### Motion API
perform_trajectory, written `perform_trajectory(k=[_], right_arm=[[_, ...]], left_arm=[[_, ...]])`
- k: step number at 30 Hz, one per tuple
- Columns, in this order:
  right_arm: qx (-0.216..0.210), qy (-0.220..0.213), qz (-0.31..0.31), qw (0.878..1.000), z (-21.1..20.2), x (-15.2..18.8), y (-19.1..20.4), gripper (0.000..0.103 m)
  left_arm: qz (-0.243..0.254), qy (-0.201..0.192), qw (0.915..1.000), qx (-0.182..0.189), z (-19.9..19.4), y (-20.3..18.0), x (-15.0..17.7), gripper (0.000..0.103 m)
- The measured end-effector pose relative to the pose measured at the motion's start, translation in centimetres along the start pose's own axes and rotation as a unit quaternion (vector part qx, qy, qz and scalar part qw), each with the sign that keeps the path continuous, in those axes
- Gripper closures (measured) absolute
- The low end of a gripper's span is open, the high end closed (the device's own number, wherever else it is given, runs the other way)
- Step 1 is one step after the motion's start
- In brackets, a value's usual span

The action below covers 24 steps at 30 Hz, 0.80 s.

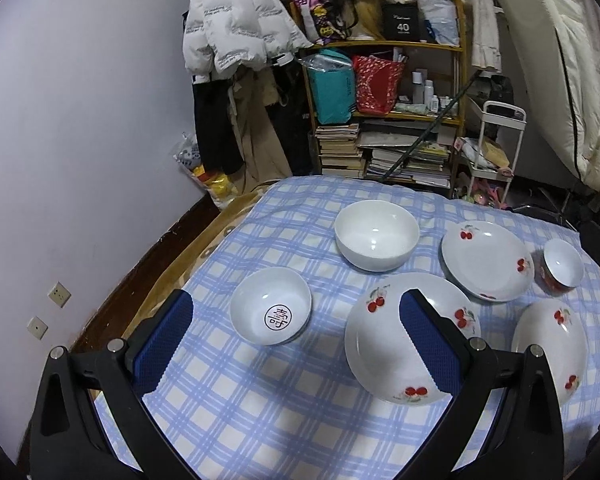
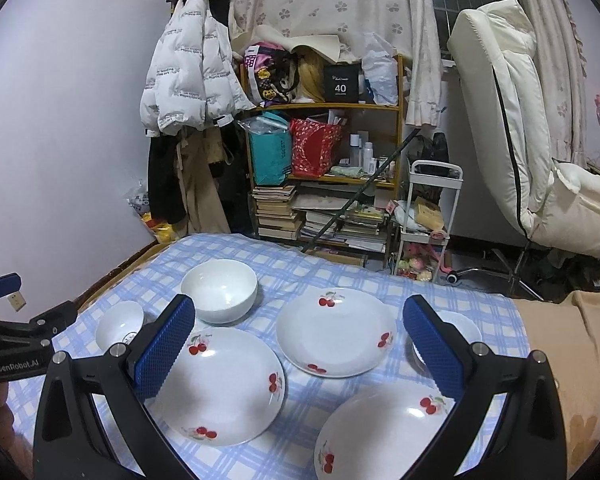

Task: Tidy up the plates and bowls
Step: 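Move the left tool toward the large cherry plate while the right tool approaches its opposite rim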

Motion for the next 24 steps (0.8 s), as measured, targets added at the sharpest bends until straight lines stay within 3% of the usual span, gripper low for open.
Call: perform_trajectory(k=[10, 19, 24], right_arm=[[-0.003, 0.015, 0.02, 1.0, 2.3, 0.9, -0.6, 0.0], [-0.004, 0.032, 0.014, 0.999, 4.5, 2.4, 0.0, 0.0], [-0.01, 0.05, 0.017, 0.999, 6.1, 3.2, 0.2, 0.0]], left_arm=[[-0.016, 0.038, 0.9991, -0.009, 4.1, 1.2, 3.2, 0.001], [-0.013, 0.067, 0.9976, 0.008, 6.5, 0.5, 3.9, 0.001], [-0.035, 0.092, 0.995, 0.016, 8.3, 0.8, 4.4, 0.001]])
Point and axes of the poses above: each gripper's, at about its wrist camera, not at the fingertips, and z roughly the way its jaws point, y to its left, x to its underside, the point moved 7 cm from there along z, roughly the way its jaws point, and after that the axes turned 12 degrees about x, right-handed, at the moved point
